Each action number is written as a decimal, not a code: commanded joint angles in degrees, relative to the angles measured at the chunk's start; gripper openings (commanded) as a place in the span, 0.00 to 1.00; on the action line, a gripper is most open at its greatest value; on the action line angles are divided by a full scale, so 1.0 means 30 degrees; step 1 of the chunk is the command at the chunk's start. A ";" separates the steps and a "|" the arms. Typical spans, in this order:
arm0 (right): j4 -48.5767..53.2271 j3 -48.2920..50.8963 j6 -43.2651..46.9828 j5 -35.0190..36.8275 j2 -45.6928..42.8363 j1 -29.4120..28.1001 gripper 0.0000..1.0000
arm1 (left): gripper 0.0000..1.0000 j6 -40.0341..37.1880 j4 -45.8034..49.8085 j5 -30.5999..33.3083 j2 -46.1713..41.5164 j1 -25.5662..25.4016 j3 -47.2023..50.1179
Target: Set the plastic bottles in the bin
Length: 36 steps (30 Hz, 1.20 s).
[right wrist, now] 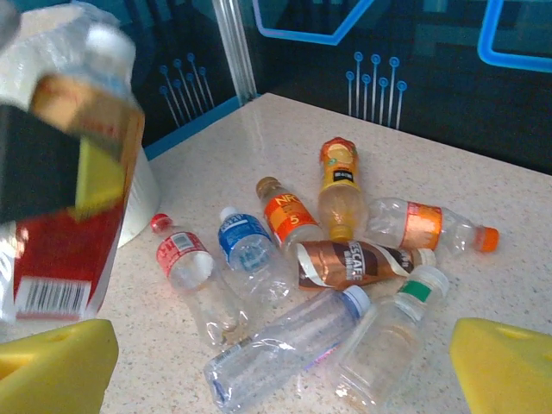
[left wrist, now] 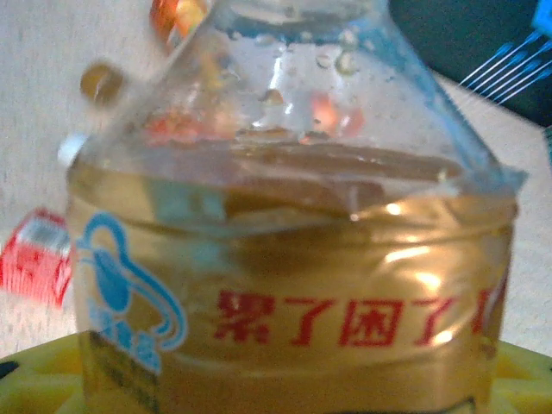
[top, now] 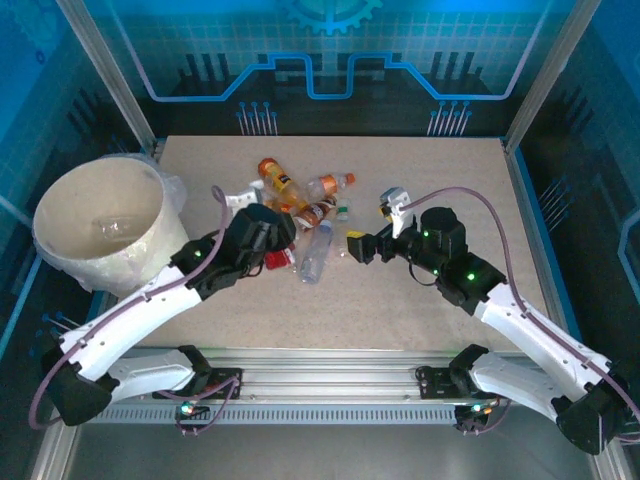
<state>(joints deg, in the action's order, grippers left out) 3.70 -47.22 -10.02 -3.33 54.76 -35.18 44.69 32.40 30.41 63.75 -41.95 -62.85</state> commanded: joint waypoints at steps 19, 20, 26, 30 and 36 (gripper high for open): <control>-0.1087 -0.0694 0.0940 -0.1663 0.1247 -0.0051 1.00 | 0.47 -1.0987 -0.3358 0.5739 -0.0724 0.3783 -0.6461; -0.1088 -0.0777 0.0938 -0.1759 0.1363 -0.0051 1.00 | 0.47 -1.1168 -0.3341 0.5790 -0.0712 0.4234 -0.6646; -0.0830 -0.1707 0.1106 -0.2024 0.2102 -0.0066 1.00 | 0.47 -1.1747 -0.2768 0.7488 -0.0945 0.7288 -0.7349; -0.0692 -0.2011 0.1112 -0.1995 0.2370 -0.0080 1.00 | 0.47 -1.1324 -0.2998 0.7939 -0.2025 0.9405 -0.6164; -0.0499 -0.2160 0.1114 -0.2055 0.2503 -0.0128 1.00 | 0.48 -0.8297 -0.0938 0.7157 -0.3240 1.3864 -0.4925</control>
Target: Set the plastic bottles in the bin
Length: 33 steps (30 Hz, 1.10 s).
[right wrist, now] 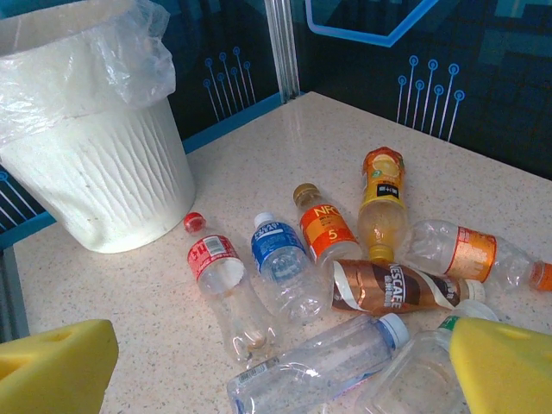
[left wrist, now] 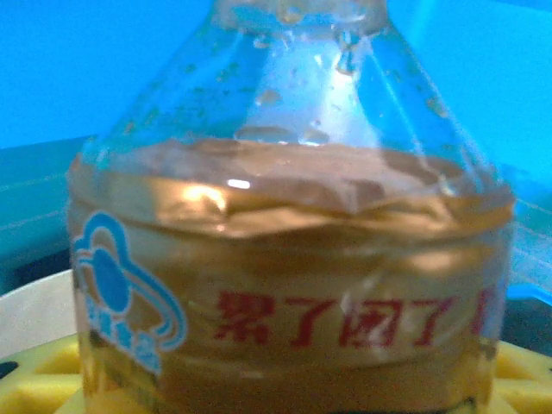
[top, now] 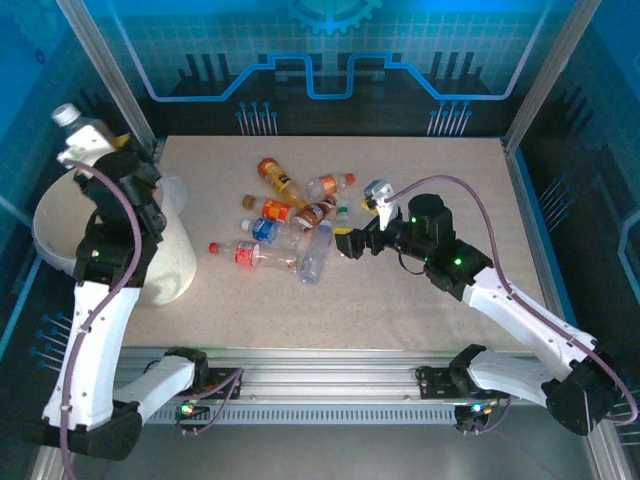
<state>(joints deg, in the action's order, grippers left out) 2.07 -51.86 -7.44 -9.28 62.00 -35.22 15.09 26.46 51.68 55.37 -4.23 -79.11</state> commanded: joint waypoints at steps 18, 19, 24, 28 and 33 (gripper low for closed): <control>0.0577 -0.0877 0.0240 0.0280 0.0053 -0.0190 1.00 | 0.64 0.8191 0.8031 -0.8061 0.1801 1.0649 0.1796; 0.0575 -0.0916 0.0203 0.0245 0.0119 -0.0196 1.00 | 0.66 0.8354 0.8205 -0.8019 0.1969 1.0646 0.1689; 0.0652 -0.1054 0.0015 0.0280 0.0336 -0.0242 1.00 | 0.73 0.9025 0.8056 -0.7584 0.1571 1.0645 0.1763; 0.0659 -0.1025 -0.0054 0.0383 0.0397 -0.0271 1.00 | 0.83 0.9050 0.8421 -0.7107 0.1400 1.0663 0.1286; 0.0637 -0.1025 -0.0050 0.0478 0.0428 -0.0267 1.00 | 0.89 0.8943 0.8554 -0.7098 0.1155 1.0655 0.0877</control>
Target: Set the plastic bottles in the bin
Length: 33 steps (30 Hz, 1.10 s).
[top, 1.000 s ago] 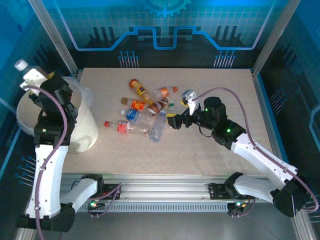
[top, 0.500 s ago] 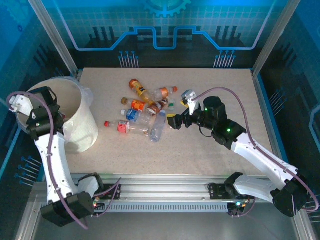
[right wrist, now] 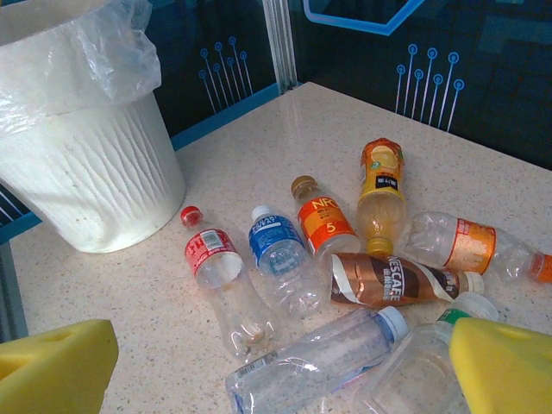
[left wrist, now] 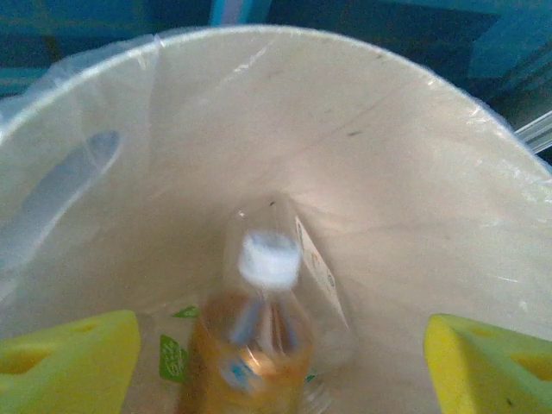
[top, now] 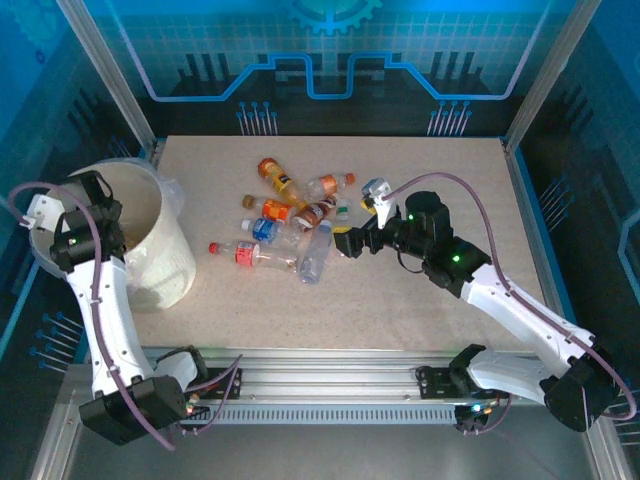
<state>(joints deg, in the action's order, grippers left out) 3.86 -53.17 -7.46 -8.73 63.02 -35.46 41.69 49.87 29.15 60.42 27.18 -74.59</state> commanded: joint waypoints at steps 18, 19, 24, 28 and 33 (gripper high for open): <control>-0.0062 0.1503 -0.6715 0.7630 0.1664 -0.0162 1.00 | 0.99 -0.2692 -0.3460 -0.8262 -0.2505 0.0197 -0.0507; 0.0112 0.1571 -0.6916 0.7707 0.1872 -0.0155 1.00 | 0.99 -0.2627 -0.3587 -0.8859 -0.2532 0.0171 -0.0532; 0.1440 0.1510 -0.8235 0.8415 0.3331 -0.0275 1.00 | 0.99 -0.1009 -0.5048 -1.2591 -0.2972 0.0119 0.0337; 0.1761 0.1594 -0.9058 0.8565 0.4423 -0.0483 0.98 | 0.99 -0.0135 -0.5843 -1.5049 -0.2915 -0.0348 0.0326; 0.2416 0.1024 -0.9405 0.8548 0.6442 -0.1000 0.95 | 0.99 -0.0404 -0.7709 -1.5692 -0.2952 -0.3612 0.0860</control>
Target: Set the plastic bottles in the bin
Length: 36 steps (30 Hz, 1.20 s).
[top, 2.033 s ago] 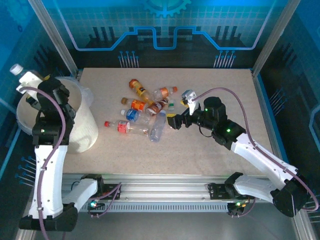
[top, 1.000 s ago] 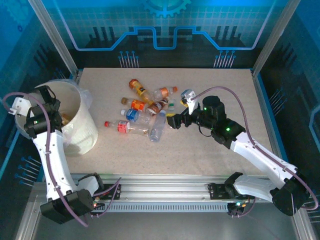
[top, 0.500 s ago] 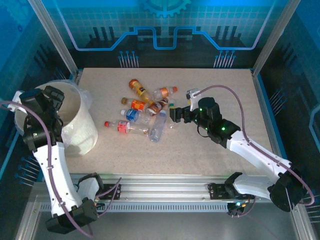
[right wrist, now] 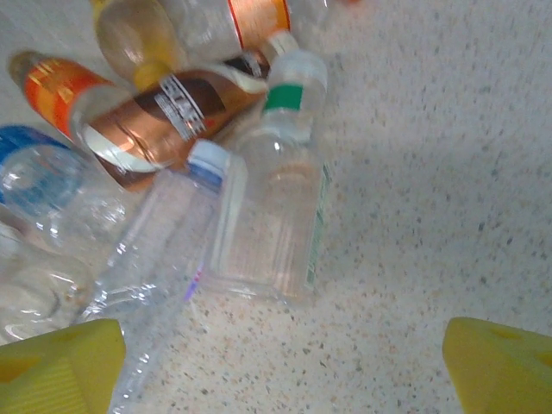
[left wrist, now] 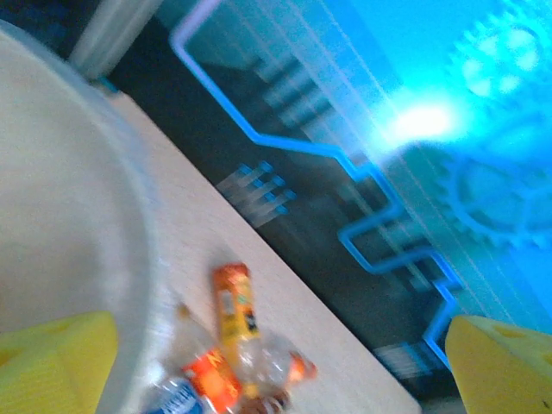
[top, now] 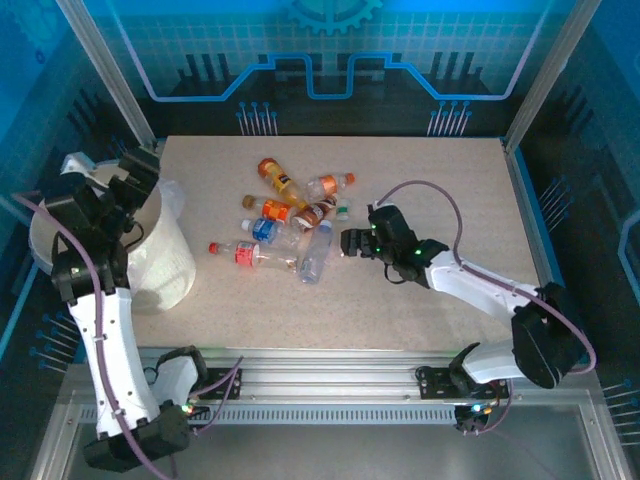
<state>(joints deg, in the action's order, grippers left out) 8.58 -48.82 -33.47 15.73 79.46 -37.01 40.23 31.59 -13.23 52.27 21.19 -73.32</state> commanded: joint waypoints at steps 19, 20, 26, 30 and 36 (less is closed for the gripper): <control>0.1343 -0.4913 0.0221 0.1884 0.8150 -0.1515 0.75 | 0.99 -0.1793 -0.2300 -0.1520 0.1612 -0.6712 0.2450; 0.1208 -0.5038 0.0288 0.1910 0.8428 -0.1518 0.75 | 0.99 -0.1766 -0.2355 -0.1536 0.1645 -0.6740 0.2507; 0.0765 -0.5696 0.0528 0.2807 0.9591 -0.1387 0.76 | 0.99 -0.1822 -0.2102 -0.1763 0.2010 -0.6931 0.2615; -0.0062 -0.5548 0.0831 0.2817 0.9777 -0.1213 0.75 | 0.99 -0.1808 -0.2048 -0.1741 0.2198 -0.7134 0.2758; -0.0575 -0.4964 0.0377 0.3443 0.9308 -0.1127 0.67 | 0.99 -0.1947 -0.2007 -0.1687 0.2818 -0.8066 0.2736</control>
<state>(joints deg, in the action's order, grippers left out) 8.47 -64.36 -31.57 23.53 108.03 -40.82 35.81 26.61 -17.04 59.79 -1.63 -65.45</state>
